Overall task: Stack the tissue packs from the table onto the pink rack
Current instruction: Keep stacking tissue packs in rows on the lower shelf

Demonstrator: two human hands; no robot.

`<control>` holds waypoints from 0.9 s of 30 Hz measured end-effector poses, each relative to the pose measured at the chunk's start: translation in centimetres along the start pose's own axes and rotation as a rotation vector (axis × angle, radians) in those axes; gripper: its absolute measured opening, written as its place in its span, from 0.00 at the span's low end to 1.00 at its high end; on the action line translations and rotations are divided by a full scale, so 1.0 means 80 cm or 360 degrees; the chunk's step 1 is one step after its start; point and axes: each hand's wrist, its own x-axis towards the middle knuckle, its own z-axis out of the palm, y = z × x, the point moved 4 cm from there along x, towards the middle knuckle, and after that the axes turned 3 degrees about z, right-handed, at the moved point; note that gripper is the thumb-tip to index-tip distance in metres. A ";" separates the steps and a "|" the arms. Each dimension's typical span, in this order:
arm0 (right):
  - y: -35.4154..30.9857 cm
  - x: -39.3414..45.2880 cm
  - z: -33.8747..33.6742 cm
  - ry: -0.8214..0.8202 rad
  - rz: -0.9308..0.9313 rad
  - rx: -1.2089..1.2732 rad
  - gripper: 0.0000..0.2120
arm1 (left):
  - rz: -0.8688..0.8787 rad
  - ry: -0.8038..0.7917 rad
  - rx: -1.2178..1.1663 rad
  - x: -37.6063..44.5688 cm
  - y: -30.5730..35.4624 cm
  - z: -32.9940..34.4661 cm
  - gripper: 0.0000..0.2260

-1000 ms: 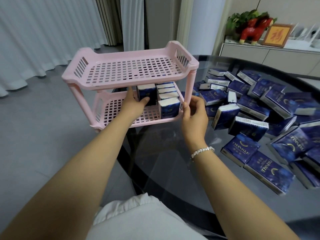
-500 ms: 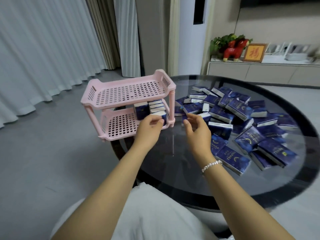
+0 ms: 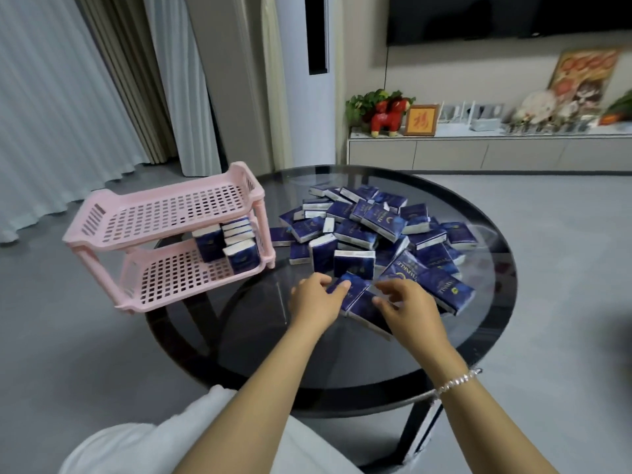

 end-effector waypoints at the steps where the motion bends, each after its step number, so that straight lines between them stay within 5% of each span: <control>1: 0.006 -0.002 -0.002 -0.0002 0.0011 -0.0120 0.15 | -0.0005 -0.0005 0.0132 0.000 -0.002 0.004 0.23; 5: 0.015 -0.011 0.001 -0.0100 0.0089 -0.0444 0.22 | 0.0097 -0.0038 0.0327 0.000 -0.004 0.008 0.22; 11: 0.010 -0.015 0.003 -0.0193 0.0174 -0.0493 0.22 | 0.0082 -0.0143 -0.0221 -0.008 -0.016 -0.004 0.16; 17: 0.019 -0.021 0.004 -0.0208 0.0253 0.0382 0.09 | 0.0071 -0.0133 -0.0785 -0.011 -0.017 -0.015 0.18; 21: 0.017 -0.023 -0.003 -0.0134 0.0336 0.0934 0.11 | -0.0094 -0.0214 -0.1160 -0.013 -0.017 -0.013 0.21; 27: 0.017 -0.014 -0.019 -0.0262 0.0440 0.1027 0.14 | -0.0099 -0.0286 -0.1259 -0.016 -0.017 -0.018 0.17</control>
